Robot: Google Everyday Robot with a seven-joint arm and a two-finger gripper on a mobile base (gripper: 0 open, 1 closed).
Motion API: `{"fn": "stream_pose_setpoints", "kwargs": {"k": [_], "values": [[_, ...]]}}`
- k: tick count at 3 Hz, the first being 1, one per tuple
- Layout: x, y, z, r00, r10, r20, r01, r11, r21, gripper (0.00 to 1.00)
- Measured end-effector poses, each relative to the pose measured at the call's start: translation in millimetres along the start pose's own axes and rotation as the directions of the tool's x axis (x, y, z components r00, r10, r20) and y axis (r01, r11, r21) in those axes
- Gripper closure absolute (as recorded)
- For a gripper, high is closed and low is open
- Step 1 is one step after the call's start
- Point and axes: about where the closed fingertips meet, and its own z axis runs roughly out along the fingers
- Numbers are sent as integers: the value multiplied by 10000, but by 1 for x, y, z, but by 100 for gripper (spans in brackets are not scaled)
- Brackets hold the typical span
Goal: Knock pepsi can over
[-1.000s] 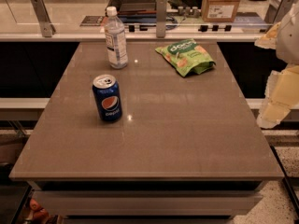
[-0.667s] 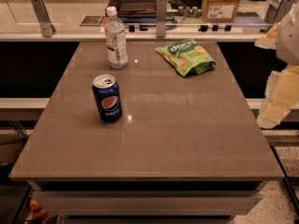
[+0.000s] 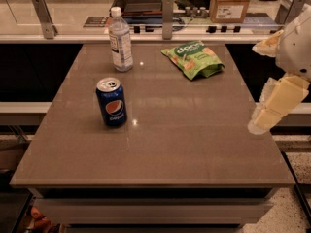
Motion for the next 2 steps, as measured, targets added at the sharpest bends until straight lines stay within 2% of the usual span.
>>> {"fn": "stream_pose_setpoints", "kwargs": {"k": [1,2], "values": [[-21,1,22,9868,340,1582,-320,9994,-149,0],[-47,-2,42,9400,611,3355,-558,9981,-254,0]]}}
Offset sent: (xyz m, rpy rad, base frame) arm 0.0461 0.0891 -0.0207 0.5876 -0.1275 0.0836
